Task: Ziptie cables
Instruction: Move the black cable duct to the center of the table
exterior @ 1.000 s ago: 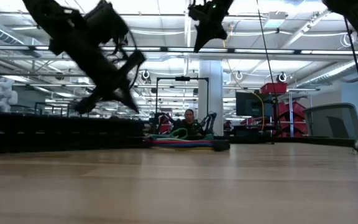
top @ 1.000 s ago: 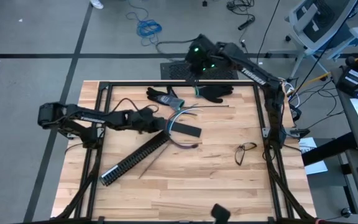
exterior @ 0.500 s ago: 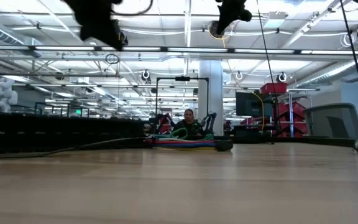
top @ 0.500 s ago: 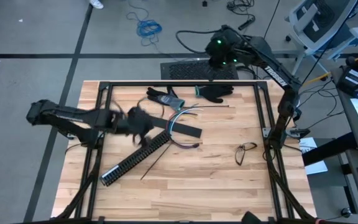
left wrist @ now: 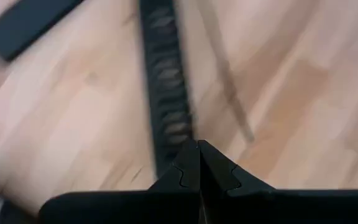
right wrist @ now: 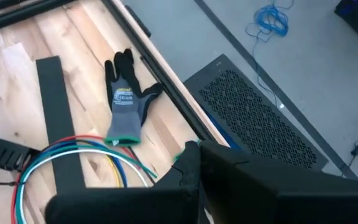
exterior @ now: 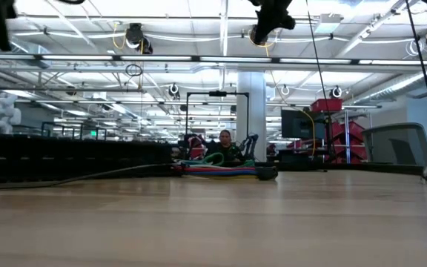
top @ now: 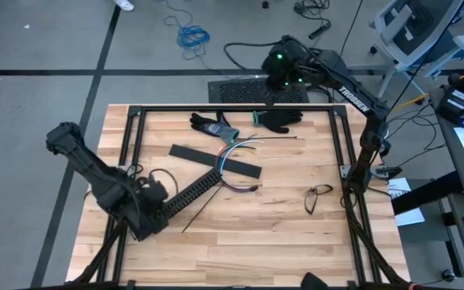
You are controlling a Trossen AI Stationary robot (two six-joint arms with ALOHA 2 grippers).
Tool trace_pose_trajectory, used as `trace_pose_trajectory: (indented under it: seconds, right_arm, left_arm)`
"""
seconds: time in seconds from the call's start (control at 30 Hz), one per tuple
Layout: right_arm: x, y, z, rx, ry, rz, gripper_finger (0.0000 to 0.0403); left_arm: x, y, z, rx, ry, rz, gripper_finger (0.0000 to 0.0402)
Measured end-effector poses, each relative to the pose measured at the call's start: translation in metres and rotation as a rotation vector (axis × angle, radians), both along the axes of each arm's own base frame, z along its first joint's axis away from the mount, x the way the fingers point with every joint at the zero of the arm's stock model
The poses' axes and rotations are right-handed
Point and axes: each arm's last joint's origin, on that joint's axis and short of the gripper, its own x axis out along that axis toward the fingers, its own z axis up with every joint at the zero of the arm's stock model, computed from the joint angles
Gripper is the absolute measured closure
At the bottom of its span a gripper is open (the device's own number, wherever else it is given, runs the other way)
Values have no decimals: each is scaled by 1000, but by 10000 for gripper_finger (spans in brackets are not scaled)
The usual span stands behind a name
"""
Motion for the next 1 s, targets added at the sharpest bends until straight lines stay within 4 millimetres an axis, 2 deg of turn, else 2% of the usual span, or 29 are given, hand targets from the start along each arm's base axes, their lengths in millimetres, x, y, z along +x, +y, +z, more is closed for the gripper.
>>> trace_pose_trajectory:
  seconds: [0.07, 0.23, 0.4, 0.53, 0.63, 0.73, 0.83, 0.9, 1.0]
  right_arm:
    - [6, 0, -10, 30, 5, 30, 403]
    - [23, 0, -49, 117, 57, 93, 403]
    - [39, 6, -91, 174, 95, 128, 403]
    - [46, 19, -117, 236, 128, 155, 403]
    - [46, 32, -127, 235, 116, 171, 403]
    - [39, 51, -126, 219, 19, 227, 403]
    - [27, 85, -137, 298, -79, 403, 403]
    - [19, 111, -158, 378, -94, 451, 403]
    - [11, 147, -203, 504, -137, 383, 402]
  left_arm:
    - [-1, -8, -7, -14, 42, 39, 401]
    - [8, -37, -28, -35, 103, -54, 401]
    - [16, -42, -52, 83, 211, -29, 401]
    - [26, -50, -69, 33, 291, -18, 401]
    - [28, -55, -81, 9, 376, -10, 401]
    - [28, -59, -87, 14, 407, -12, 401]
    - [23, -63, -87, 17, 406, -28, 401]
    - [18, -65, -84, 30, 379, -25, 401]
    - [11, -65, -77, 63, 335, -5, 401]
